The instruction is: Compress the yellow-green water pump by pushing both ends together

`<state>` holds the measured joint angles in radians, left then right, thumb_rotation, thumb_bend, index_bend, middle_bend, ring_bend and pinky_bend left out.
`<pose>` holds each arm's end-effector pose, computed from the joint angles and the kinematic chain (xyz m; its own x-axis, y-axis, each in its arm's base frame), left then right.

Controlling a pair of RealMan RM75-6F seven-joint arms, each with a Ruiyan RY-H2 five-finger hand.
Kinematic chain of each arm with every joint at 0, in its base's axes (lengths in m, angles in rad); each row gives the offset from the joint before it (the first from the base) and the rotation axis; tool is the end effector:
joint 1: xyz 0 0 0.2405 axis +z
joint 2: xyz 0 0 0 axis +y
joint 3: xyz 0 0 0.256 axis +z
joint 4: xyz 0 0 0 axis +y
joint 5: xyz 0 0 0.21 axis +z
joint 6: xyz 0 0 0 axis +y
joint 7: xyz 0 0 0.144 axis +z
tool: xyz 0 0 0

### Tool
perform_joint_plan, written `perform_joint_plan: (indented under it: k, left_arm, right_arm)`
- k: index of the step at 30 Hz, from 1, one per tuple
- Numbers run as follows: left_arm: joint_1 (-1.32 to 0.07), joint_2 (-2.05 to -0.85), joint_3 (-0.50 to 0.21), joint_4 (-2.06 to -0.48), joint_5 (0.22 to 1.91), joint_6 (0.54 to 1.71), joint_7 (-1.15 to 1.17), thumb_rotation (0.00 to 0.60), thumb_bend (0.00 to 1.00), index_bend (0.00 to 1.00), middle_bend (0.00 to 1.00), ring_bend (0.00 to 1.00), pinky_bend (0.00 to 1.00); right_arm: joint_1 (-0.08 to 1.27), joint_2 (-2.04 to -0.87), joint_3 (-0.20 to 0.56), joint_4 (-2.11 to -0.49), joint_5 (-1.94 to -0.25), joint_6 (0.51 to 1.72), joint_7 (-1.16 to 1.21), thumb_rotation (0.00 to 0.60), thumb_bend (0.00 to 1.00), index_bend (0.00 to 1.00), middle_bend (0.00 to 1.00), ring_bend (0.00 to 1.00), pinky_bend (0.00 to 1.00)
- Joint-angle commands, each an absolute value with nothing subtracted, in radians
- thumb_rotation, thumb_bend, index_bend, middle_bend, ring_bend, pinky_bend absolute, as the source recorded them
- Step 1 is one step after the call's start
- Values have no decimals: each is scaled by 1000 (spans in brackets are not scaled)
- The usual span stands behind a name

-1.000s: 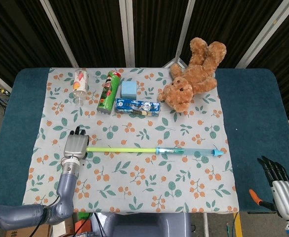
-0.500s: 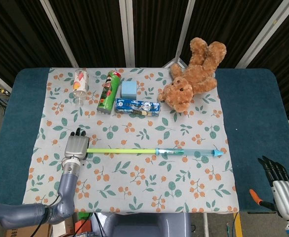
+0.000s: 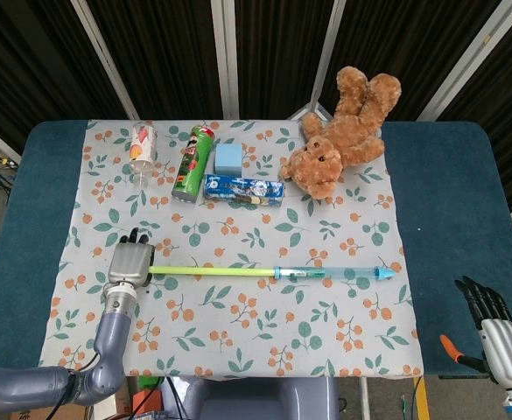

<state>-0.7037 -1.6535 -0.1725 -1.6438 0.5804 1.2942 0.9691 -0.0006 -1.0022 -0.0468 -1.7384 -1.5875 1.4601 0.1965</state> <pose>-0.1764 0.3057 -0.0281 0.6014 0.3623 0.7120 0.7717 -0.0329 -0.6351 -0.3053 -0.1324 0.1640 0.1990 -0.1550 0.9677 -0.9786 0.0224 0.2048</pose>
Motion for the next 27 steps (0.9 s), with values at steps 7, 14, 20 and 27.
perform_joint_plan:
  k: [7, 14, 20, 27]
  left_arm:
    - [-711, -1612, -192, -1779, 563, 1365, 1001, 600, 458, 636, 203, 58, 184]
    - [-717, -1601, -190, -1832, 548, 1396, 1017, 600, 458, 637, 203, 59, 184]
    - [-716, -1577, -184, -1858, 555, 1406, 1009, 600, 458, 639, 204, 59, 184]
    - [-715, -1553, -169, -1865, 565, 1390, 991, 600, 459, 639, 204, 58, 184]
  right_arm:
    - [114, -966, -8, -1897, -1526, 1287, 128, 600, 330, 0, 0, 0, 0]
    - [247, -1021, 83, -2005, -1384, 1158, -106, 600, 331, 0, 0, 0, 0]
    - [342, -1094, 123, -2008, -1187, 1087, -327, 600, 331, 0, 0, 0, 0]
    - [410, -1181, 121, -1935, -1012, 1076, -495, 600, 331, 0, 0, 0, 0]
